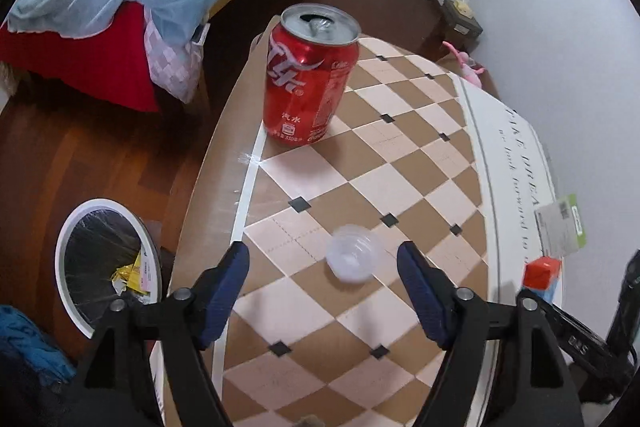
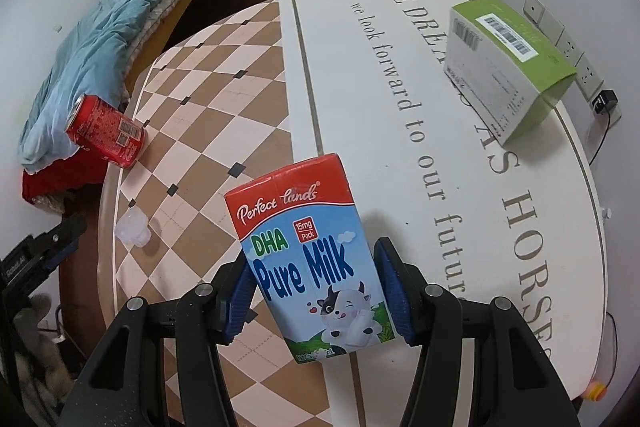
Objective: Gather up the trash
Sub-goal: 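Close the left tool on the clear plastic cup and lift it, then carry the cup and milk carton over the bin and open both tools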
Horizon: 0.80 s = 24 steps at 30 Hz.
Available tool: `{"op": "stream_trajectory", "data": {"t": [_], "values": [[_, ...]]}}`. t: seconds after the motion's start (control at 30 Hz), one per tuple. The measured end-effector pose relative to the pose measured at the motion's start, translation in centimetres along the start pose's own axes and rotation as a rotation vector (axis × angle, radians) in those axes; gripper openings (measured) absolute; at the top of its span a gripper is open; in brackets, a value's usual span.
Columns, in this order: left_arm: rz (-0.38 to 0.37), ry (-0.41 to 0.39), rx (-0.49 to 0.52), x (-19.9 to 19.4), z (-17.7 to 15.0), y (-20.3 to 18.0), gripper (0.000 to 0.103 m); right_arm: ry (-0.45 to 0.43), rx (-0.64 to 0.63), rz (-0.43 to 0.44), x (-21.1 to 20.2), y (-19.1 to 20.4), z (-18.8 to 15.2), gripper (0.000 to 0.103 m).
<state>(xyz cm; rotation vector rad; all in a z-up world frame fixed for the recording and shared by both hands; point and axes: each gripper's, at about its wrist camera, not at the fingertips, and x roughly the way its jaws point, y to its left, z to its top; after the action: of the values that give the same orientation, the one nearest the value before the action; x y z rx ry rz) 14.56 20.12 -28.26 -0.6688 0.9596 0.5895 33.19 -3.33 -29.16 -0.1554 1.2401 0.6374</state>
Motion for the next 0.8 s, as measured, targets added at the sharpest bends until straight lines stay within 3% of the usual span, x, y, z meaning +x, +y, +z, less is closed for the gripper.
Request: {"op": "stream_trajectory", "data": {"t": [0.3, 0.33, 0.4, 0.6, 0.8], "values": [[0.09, 0.152, 0.152, 6.0, -2.2, -3.9, 0.074, 0.02, -0.011, -0.034, 0.9, 0.3, 0.1, 0.059], [0.104, 0.145, 0.154, 6.2, -2.6, -3.9, 0.064, 0.019, -0.014, -0.038, 0.9, 0.2, 0.1, 0.059], [0.126, 0.097, 0.155, 5.8, -3.0, -3.8, 0.034, 0.019, -0.02, -0.051, 0.9, 0.2, 0.0, 0.059], [0.124, 0.014, 0.176, 3.1, -2.6, -3.9, 0.035, 0.011, -0.05, -0.067, 0.4, 0.9, -0.2, 0.059], [0.13, -0.146, 0.184, -3.6, -1.1, -2.7, 0.035, -0.036, -0.125, -0.039, -1.8, 4.9, 0.2, 0.059]]}}
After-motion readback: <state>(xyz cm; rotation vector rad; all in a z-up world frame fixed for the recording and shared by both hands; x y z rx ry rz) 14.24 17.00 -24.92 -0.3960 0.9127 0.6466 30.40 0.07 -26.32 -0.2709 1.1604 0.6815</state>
